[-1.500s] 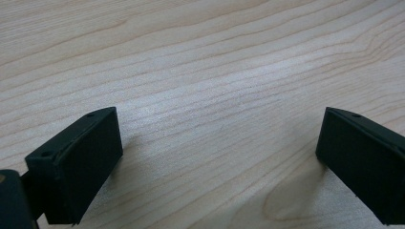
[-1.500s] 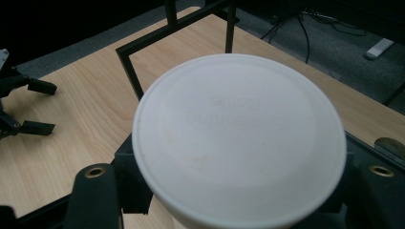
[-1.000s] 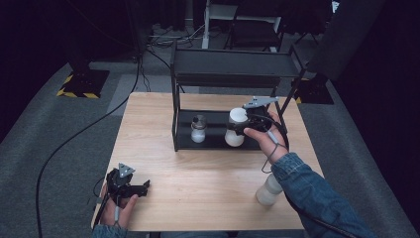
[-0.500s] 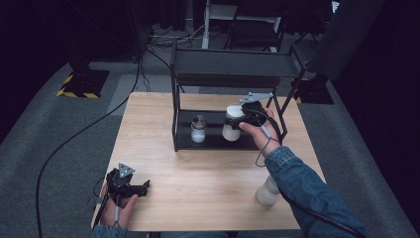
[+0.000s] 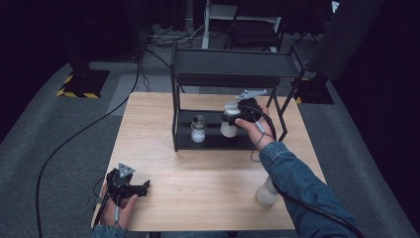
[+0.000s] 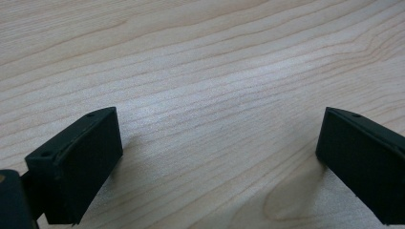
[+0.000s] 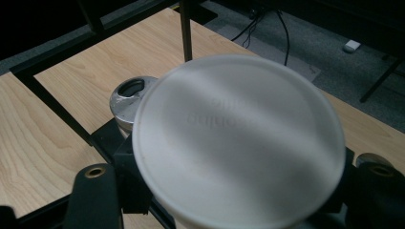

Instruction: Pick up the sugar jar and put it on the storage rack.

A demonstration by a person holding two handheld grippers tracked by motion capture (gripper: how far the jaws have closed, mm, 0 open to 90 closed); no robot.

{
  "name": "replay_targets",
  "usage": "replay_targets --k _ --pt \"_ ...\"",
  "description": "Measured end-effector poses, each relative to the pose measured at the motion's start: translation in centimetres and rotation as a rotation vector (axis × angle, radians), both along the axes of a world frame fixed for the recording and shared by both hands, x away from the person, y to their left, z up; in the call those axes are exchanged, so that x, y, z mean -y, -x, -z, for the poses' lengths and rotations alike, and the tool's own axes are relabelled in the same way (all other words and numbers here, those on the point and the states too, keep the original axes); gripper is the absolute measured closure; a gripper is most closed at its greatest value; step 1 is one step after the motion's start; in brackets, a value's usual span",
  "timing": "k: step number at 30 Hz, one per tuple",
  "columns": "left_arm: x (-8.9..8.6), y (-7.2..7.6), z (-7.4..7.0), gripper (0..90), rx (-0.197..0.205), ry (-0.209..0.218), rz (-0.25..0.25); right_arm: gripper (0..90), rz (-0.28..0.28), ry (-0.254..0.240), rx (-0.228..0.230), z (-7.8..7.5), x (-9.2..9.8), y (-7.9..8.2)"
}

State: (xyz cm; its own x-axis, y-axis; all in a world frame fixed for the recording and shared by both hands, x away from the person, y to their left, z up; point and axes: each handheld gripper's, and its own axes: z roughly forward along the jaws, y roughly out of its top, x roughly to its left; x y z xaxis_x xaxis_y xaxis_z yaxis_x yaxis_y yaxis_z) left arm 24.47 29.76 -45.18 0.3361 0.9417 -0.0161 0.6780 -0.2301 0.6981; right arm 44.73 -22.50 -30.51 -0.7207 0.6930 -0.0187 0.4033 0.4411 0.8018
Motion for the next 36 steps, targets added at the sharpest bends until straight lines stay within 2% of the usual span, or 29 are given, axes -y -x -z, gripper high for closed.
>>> replay_targets --k 24,36 --pt "0.0 0.0 0.0 1.7 0.0 0.0 0.0 33.4 0.036 0.01 -0.033 2.3 -1.5 -1.5" --pt "0.0 0.0 0.0 1.7 0.0 0.0 0.0 33.4 0.035 0.031 -0.041 3.3 -2.5 -1.9"
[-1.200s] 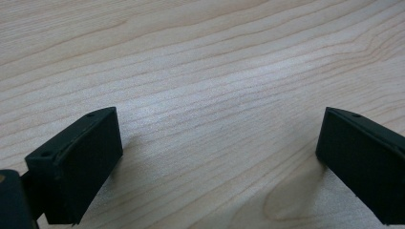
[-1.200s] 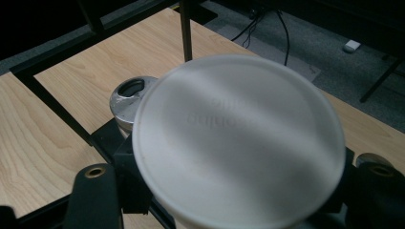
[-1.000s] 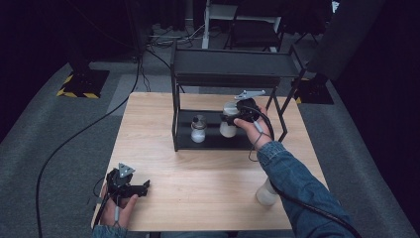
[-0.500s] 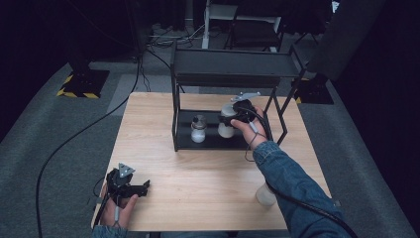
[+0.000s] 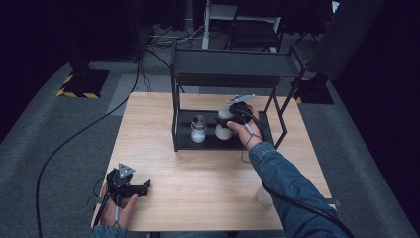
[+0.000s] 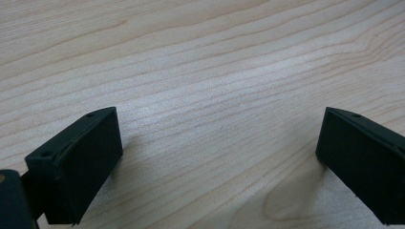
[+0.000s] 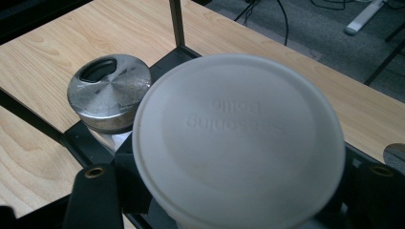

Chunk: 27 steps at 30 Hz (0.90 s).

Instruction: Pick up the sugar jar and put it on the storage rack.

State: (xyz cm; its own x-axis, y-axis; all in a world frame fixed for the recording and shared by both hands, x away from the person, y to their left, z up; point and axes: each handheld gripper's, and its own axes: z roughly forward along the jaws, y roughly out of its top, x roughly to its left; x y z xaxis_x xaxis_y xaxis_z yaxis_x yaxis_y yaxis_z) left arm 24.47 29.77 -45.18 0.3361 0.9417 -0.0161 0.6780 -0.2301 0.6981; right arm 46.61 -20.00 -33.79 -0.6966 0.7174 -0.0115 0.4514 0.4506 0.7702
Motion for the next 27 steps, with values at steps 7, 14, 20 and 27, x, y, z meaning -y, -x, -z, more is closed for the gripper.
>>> replay_targets --k 7,14,20,27 --pt "0.0 0.0 0.0 1.7 0.0 0.0 0.0 33.4 -0.001 0.007 -0.011 0.6 -0.5 -0.3" --pt "0.0 0.0 0.0 1.7 0.0 -0.001 0.001 33.4 0.009 0.009 -0.019 1.0 -0.9 -0.3" --pt "0.0 0.0 0.0 1.7 0.0 0.0 0.0 33.4 0.012 0.008 -0.029 1.2 -1.0 -0.4" --pt "0.0 0.0 0.0 1.7 0.0 0.0 0.0 33.4 0.02 0.004 -0.039 1.4 -1.0 -0.5"
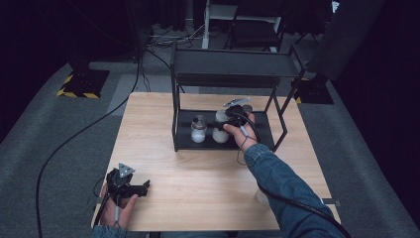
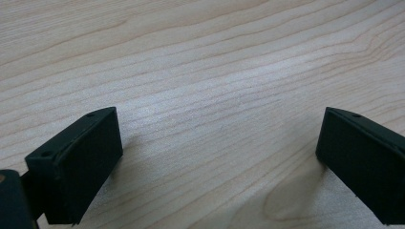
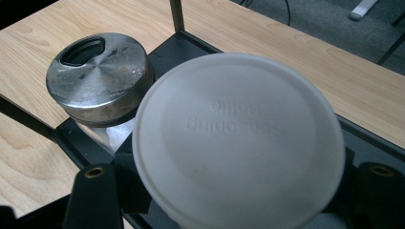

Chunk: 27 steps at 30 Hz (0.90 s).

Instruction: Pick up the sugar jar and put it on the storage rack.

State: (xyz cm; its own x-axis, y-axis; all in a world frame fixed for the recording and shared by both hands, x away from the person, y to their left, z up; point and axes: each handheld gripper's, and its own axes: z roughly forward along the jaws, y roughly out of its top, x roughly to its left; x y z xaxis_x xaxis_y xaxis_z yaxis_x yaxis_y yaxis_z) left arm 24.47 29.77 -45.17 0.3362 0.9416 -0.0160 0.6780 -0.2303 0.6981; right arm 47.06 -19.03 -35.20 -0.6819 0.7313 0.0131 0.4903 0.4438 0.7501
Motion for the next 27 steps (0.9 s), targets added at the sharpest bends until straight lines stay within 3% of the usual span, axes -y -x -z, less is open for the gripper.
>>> replay_targets --k 13,20,27 --pt "0.0 0.0 0.0 1.7 0.0 0.0 0.0 32.4 0.012 -0.009 -0.005 0.0 0.1 0.2" --pt "0.0 0.0 0.0 1.7 0.0 0.0 0.0 18.0 0.019 -0.036 0.027 -0.9 0.5 0.7" --pt "0.0 0.0 0.0 1.7 0.0 0.0 0.0 14.7 0.019 -0.051 0.054 -2.5 1.1 1.6"
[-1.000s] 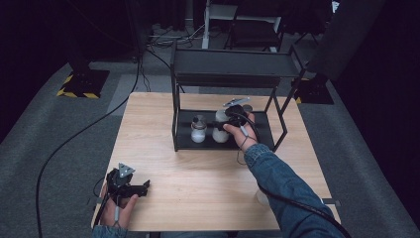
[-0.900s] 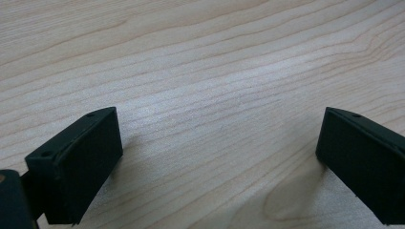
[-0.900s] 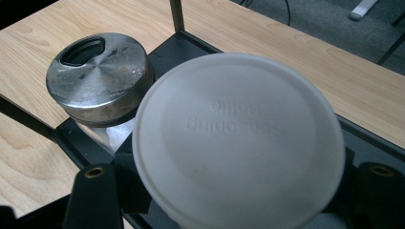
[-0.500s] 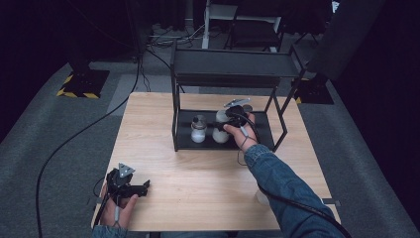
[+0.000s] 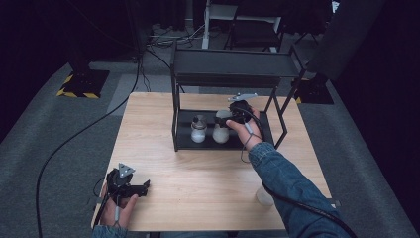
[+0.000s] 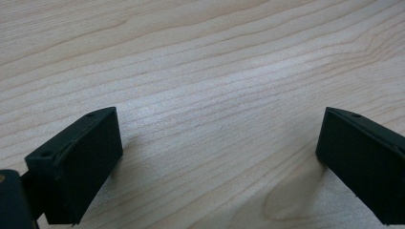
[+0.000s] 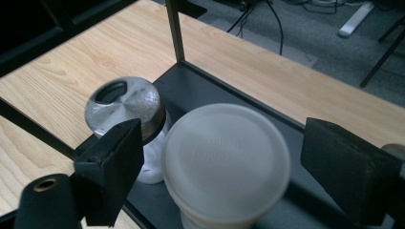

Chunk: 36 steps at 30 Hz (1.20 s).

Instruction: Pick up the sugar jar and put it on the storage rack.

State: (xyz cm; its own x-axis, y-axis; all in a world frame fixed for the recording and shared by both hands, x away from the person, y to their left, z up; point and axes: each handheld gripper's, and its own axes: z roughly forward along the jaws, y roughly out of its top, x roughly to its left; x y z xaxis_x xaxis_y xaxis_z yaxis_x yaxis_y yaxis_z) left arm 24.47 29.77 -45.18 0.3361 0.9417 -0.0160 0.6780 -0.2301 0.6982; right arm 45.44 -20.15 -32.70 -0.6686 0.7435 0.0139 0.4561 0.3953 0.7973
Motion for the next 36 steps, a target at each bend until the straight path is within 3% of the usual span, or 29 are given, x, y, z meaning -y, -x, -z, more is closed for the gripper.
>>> replay_targets --k 13,36 --pt "0.0 0.0 0.0 1.6 -0.001 -0.001 0.0 13.8 -0.015 -0.016 0.03 -2.4 1.4 2.0" --pt "0.0 0.0 0.0 1.6 0.0 -0.001 -0.001 13.8 -0.03 -0.057 0.022 -4.7 3.9 5.5"
